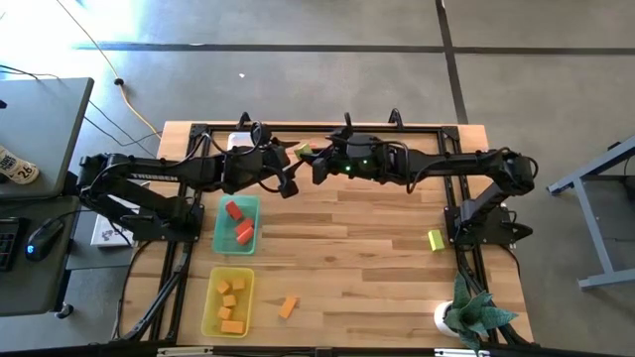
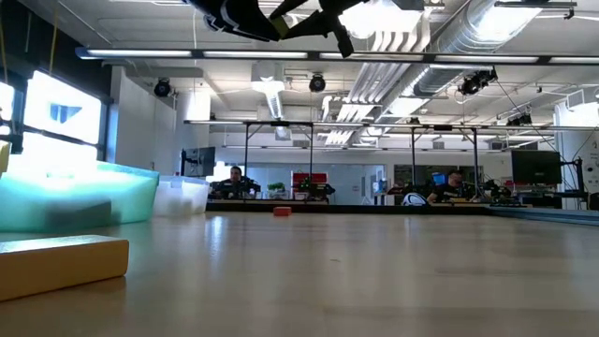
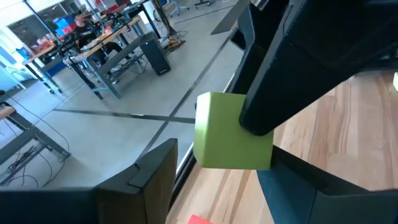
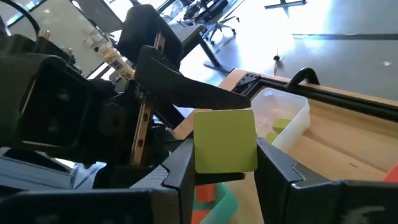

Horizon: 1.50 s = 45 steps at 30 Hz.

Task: Sort & place blocks by color
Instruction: Put the green cube block into the transparent bin

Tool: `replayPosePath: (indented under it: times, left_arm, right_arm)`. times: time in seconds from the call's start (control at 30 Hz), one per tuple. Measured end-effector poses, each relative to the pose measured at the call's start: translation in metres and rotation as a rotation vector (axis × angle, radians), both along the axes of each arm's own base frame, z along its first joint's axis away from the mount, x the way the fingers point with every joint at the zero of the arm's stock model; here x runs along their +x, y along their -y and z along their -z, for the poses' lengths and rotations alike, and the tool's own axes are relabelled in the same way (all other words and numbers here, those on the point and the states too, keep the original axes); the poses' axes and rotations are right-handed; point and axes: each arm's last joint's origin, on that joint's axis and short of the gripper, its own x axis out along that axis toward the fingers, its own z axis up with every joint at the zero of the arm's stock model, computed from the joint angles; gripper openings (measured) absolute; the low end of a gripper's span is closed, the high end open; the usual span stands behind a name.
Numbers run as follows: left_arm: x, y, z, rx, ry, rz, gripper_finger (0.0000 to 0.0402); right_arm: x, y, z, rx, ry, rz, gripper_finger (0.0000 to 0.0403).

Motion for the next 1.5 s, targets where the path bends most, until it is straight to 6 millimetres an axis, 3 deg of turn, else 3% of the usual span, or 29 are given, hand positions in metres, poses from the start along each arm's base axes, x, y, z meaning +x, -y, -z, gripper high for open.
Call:
replayPosePath:
  times: [0.57, 0.9, 1.23, 1.5]
  left_arm:
    - [0.002, 0.002, -0.001, -0.006, 0.004, 0.101, 0.0192]
    - [0.003, 0.001, 0.0, 0.035, -0.032, 0.099, 0.0112]
    - [0.003, 0.001, 0.001, 0.03, -0.047, 0.102, 0.0113]
    - [-0.008, -0.009, 0.016, 0.054, -0.26, -0.023, 0.011]
  right_arm:
    - [0.005, -0.002, 0.005, 0.014, 0.009, 0.027, 0.0101]
    - [0.006, 0.0, 0.004, 0.03, 0.026, 0.016, 0.0102]
    - [0.006, 0.001, 0.005, -0.037, -0.007, -0.02, 0.0175]
    - [0.0, 0.02, 0.001, -0.065, -0.008, 0.042, 0.0205]
